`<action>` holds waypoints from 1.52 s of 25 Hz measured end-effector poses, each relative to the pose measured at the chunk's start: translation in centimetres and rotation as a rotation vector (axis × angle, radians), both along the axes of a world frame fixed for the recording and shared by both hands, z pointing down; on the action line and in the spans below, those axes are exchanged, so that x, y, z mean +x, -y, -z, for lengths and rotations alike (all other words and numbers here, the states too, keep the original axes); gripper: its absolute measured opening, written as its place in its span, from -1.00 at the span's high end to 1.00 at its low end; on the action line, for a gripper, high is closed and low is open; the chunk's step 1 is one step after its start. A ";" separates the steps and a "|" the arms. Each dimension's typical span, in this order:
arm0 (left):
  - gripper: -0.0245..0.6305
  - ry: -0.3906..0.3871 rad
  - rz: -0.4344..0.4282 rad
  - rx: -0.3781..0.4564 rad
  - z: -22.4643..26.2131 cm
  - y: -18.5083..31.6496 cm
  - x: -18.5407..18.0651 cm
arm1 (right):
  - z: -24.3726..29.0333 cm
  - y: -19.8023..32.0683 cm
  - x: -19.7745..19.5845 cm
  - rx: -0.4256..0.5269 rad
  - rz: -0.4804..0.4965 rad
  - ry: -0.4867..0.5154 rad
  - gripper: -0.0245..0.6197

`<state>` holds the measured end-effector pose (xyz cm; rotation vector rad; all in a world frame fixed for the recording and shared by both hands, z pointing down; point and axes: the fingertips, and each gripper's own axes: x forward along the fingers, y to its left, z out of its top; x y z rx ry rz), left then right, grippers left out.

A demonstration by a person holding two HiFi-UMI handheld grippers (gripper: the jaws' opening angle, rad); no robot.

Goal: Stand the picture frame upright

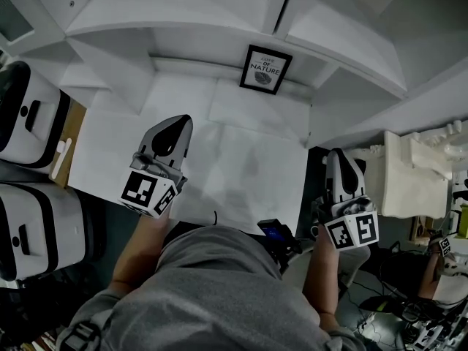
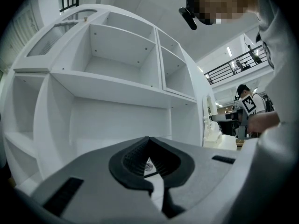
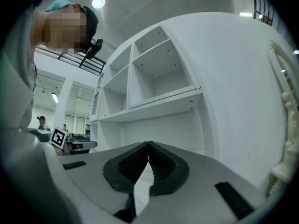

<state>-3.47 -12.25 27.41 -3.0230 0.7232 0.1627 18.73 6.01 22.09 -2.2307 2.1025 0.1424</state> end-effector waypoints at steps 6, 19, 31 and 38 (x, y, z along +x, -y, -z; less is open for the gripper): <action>0.91 -0.007 -0.008 -0.003 0.1 -0.4 -0.1 | 0.3 0.1 -1.0 0.032 0.006 -0.027 0.84; 0.91 -0.021 -0.030 0.012 0.8 -1.1 -0.5 | 0.3 0.1 -2.6 0.031 0.009 -0.050 0.84; 0.91 -0.018 -0.034 0.013 0.7 -1.3 -0.7 | -0.8 -0.7 -2.8 0.018 -0.002 -0.031 0.84; 0.91 -0.018 -0.032 0.007 0.8 -1.3 -1.0 | -0.3 -0.6 -3.1 0.028 -0.002 -0.036 0.84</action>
